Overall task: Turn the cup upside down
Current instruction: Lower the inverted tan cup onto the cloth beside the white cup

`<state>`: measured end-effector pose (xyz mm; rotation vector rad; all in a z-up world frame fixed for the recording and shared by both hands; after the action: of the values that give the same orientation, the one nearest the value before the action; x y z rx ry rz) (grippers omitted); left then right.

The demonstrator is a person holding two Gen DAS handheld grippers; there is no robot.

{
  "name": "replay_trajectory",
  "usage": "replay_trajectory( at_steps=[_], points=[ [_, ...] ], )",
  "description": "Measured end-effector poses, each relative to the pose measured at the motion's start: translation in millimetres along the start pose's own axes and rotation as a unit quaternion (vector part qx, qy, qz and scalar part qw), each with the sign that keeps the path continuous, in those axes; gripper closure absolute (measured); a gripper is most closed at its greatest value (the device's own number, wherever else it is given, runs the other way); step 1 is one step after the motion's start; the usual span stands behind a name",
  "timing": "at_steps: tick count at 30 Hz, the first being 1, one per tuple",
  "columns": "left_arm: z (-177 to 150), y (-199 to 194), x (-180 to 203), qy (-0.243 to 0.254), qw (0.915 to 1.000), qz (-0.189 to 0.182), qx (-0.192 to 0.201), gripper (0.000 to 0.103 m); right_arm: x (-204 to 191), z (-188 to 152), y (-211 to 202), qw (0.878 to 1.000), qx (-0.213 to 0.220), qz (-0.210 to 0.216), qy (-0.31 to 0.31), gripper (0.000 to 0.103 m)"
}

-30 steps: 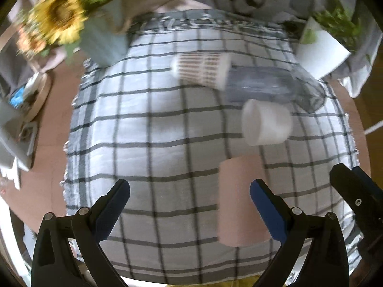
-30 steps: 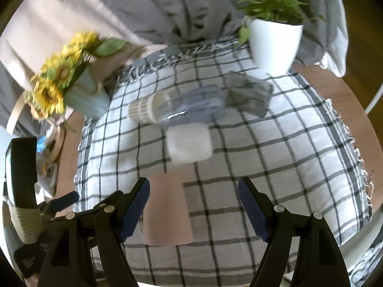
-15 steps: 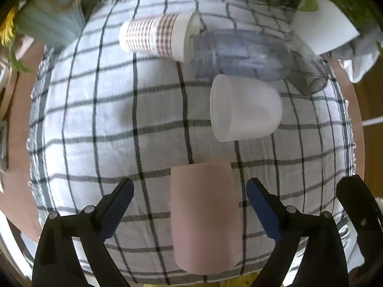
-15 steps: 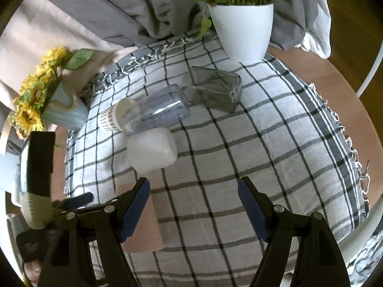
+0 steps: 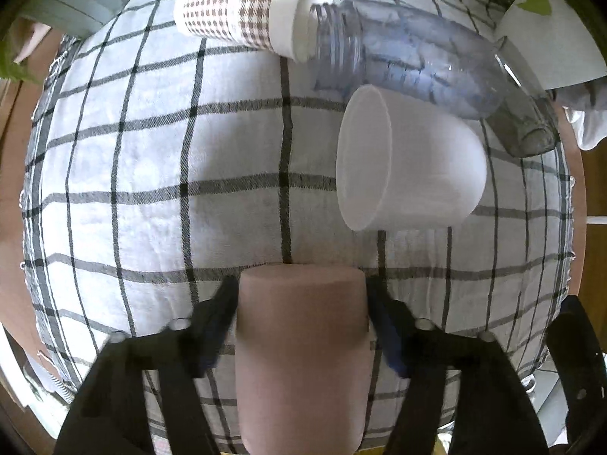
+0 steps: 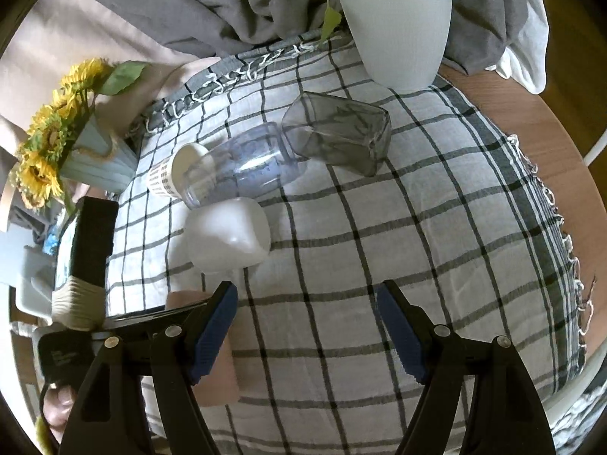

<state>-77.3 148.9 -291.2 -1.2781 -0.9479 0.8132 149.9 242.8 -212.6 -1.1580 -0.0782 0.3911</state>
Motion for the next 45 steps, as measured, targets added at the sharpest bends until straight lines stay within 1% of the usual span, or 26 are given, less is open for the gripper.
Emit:
replay_trajectory(
  at_steps=[5, 9, 14, 16, 17, 19, 23, 24, 34, 45],
  points=[
    [-6.6, -11.1, -2.9, -0.012, 0.9998, 0.001, 0.017, 0.04, 1.1, -0.2, -0.9, 1.0, -0.001, 0.006, -0.01, 0.027],
    [-15.2, -31.2, -5.0, -0.016, 0.9991, 0.001, 0.039, 0.04, -1.7, -0.6, -5.8, 1.0, 0.0, 0.016, -0.018, 0.027],
    [-27.2, -62.0, 1.3, -0.006, 0.9973, -0.004, 0.073, 0.04, -6.5, 1.4, -18.8, 0.999, 0.011, 0.028, -0.028, 0.027],
    [-37.9, -78.0, -3.5, -0.001, 0.9962, -0.005, 0.088, 0.04, -7.9, 2.5, -24.1, 0.999, 0.016, 0.034, -0.029, 0.027],
    [-38.5, -78.7, -9.2, 0.002, 0.9958, -0.004, 0.091, 0.04, -8.8, 3.1, -26.7, 0.999, 0.018, 0.036, -0.031, 0.027],
    [-42.4, -87.5, -8.6, 0.004, 0.9951, -0.006, 0.099, 0.041, -10.1, 4.7, -30.5, 0.998, 0.021, 0.039, -0.032, 0.027],
    [-43.4, -89.4, -8.1, 0.001, 0.9946, -0.015, 0.103, 0.042, -14.2, 7.7, -36.3, 0.998, 0.029, 0.045, -0.038, 0.027],
    [-30.7, -84.4, -4.1, 0.001, 0.9946, -0.016, 0.103, 0.042, -15.1, 8.3, -36.9, 0.998, 0.03, 0.046, -0.039, 0.027],
    [-29.5, -84.6, -0.9, 0.012, 0.9951, -0.02, 0.096, 0.042, -17.9, 14.1, -36.8, 0.998, 0.037, 0.046, -0.038, 0.027],
    [-13.5, -78.2, 9.5, 0.034, 0.9954, -0.009, 0.09, 0.043, -10.9, 19.3, -34.1, 0.998, 0.04, 0.038, -0.027, 0.027]
  ],
)
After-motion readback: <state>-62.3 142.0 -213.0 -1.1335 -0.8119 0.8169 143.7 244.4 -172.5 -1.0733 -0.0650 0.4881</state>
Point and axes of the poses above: each gripper's, at about its wrist camera, not at the fingertips, and y roughly the way its jaws point, x to its right, z to its top, the point moved 9 cm from there along y, roughly the way its jaws point, and after that the axes turned 3 degrees about x, right-handed, at the moved point
